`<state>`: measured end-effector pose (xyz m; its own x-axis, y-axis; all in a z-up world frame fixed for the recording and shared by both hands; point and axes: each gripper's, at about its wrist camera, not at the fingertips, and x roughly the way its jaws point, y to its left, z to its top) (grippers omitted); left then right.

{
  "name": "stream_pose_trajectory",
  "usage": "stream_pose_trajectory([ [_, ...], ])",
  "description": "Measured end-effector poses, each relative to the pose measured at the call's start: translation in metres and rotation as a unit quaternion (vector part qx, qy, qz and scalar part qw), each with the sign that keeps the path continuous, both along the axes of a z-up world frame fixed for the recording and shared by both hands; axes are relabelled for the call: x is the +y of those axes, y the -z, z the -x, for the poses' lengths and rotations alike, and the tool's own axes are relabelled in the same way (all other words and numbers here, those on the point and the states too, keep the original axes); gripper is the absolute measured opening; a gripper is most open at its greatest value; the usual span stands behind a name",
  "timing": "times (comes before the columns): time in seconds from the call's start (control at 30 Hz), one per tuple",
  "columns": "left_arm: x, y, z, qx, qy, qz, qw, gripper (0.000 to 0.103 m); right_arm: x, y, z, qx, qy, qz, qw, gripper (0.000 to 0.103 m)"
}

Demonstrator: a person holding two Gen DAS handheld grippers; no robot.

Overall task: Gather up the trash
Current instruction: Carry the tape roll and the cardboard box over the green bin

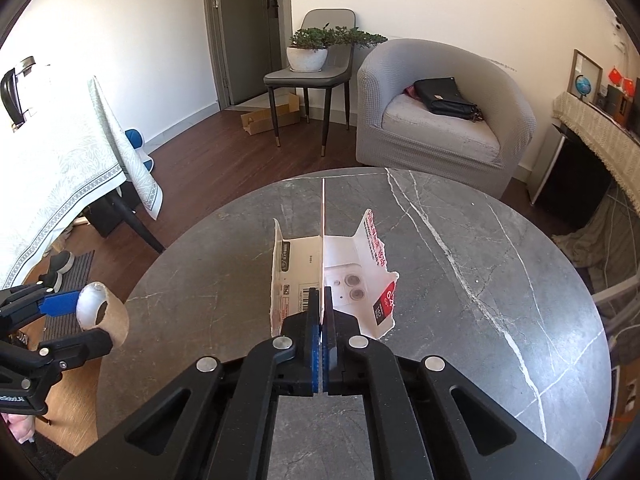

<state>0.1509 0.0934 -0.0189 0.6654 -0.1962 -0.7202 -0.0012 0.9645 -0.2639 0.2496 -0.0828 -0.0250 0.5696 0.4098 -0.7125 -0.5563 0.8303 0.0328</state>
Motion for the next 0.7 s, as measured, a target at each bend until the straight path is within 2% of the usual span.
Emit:
stream_pose_trajectory([
  [0.4, 0.013, -0.002, 0.028, 0.000, -0.022, -0.003, 0.9997, 0.062, 0.024, -0.026, 0.056, -0.018, -0.058, -0.002, 0.998, 0.000],
  [0.7, 0.035, 0.005, 0.057, 0.009, -0.039, -0.015, 0.9991, 0.063, 0.059, -0.026, 0.090, -0.009, -0.106, -0.021, 0.994, 0.000],
])
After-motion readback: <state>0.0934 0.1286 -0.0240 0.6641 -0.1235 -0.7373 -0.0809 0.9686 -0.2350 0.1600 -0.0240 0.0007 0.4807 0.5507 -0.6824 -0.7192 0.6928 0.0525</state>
